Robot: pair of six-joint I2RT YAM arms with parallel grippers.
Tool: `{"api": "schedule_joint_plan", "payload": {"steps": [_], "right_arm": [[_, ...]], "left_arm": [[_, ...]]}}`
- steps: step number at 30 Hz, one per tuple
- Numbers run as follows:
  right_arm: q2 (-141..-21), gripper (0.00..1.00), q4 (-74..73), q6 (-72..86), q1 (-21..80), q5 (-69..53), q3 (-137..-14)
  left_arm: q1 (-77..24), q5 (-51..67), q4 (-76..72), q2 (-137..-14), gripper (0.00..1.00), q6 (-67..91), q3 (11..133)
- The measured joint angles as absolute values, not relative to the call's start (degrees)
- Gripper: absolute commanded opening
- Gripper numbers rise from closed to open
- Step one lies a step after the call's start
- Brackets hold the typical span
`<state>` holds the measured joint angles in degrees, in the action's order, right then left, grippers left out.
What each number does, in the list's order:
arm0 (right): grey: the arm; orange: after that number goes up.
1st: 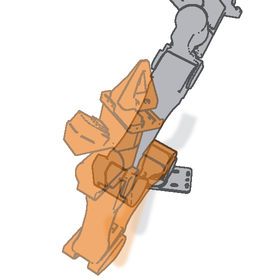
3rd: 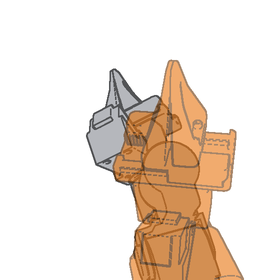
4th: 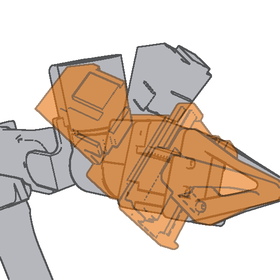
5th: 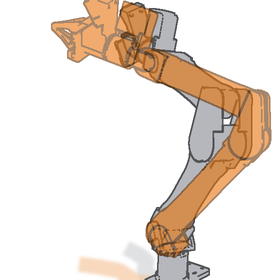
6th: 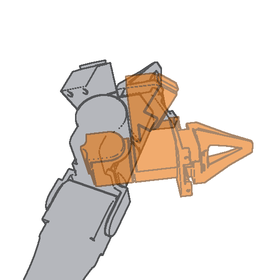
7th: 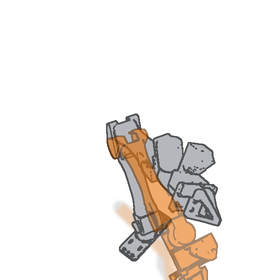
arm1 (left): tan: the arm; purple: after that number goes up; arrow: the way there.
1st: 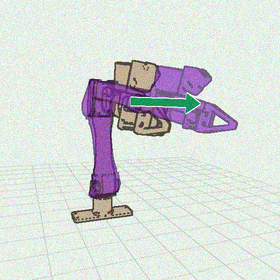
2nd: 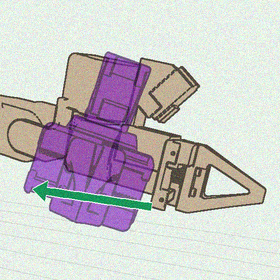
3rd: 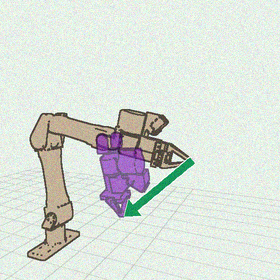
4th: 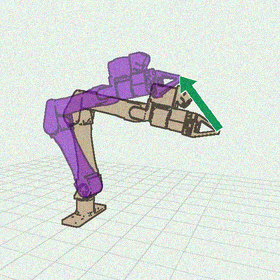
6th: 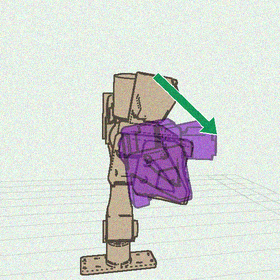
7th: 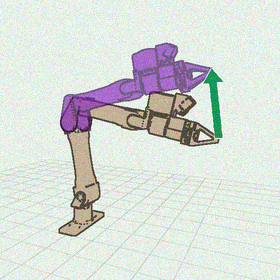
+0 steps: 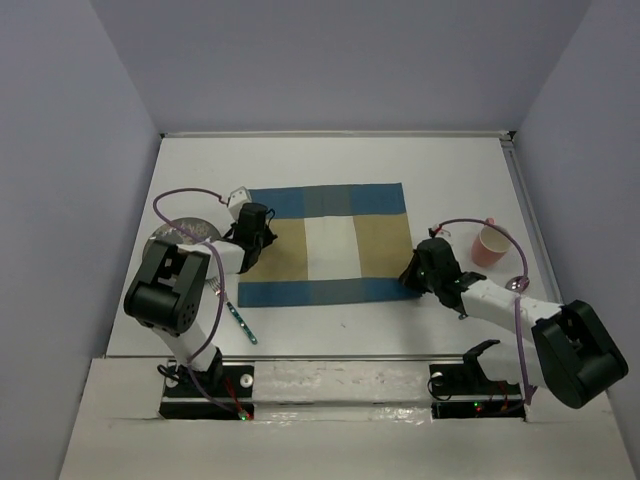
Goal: Set the dinner table for one person
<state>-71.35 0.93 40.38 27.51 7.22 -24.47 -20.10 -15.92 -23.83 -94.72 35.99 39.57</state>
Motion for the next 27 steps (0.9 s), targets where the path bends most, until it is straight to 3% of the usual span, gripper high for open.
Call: {"api": "schedule_joint_plan", "payload": {"steps": [1, 2, 3, 5, 8, 12, 21, 23, 27], "right_arm": [[-70.5, 0.24, 0.0, 40.5, 27.5, 7.3, -24.4], [-69.5, 0.42, -0.8, 40.2, 27.6, 7.5, -24.5], [-68.8, 0.43, -1.8, 40.2, 27.7, 8.2, -24.7], [-68.0, 0.57, -3.3, 39.8, 27.8, 9.2, -25.3], [-68.2, 0.58, -5.6, 39.2, 27.8, 12.2, -27.4], [-70.8, 0.57, -6.6, 38.4, 27.8, 15.8, -31.0], [-83.7, 0.49, -7.3, 37.3, 27.7, 21.5, -38.2], [-83.7, 0.43, -7.6, 37.3, 27.7, 22.5, -38.2], [-84.1, 0.46, -8.0, 37.3, 27.7, 23.7, -38.2]], "left_arm": [[-20.1, -15.6, -23.9, -94.8, 0.00, 36.0, 39.6], [-20.1, -15.1, -24.3, -94.8, 0.00, 36.0, 39.6], [-20.2, -14.9, -24.7, -94.7, 0.00, 36.0, 39.6], [-20.3, -14.4, -25.1, -94.0, 0.03, 36.0, 39.5], [-20.9, -13.6, -25.5, -91.1, 0.09, 36.0, 39.4], [-22.1, -12.3, -26.1, -83.6, 0.23, 36.0, 39.3], [-24.8, -5.7, -25.3, -63.0, 0.39, 35.8, 39.3], [-25.1, -3.7, -23.4, -58.8, 0.46, 34.8, 39.4], [-25.1, 1.4, -17.6, -50.7, 0.56, 32.0, 40.0]]}}
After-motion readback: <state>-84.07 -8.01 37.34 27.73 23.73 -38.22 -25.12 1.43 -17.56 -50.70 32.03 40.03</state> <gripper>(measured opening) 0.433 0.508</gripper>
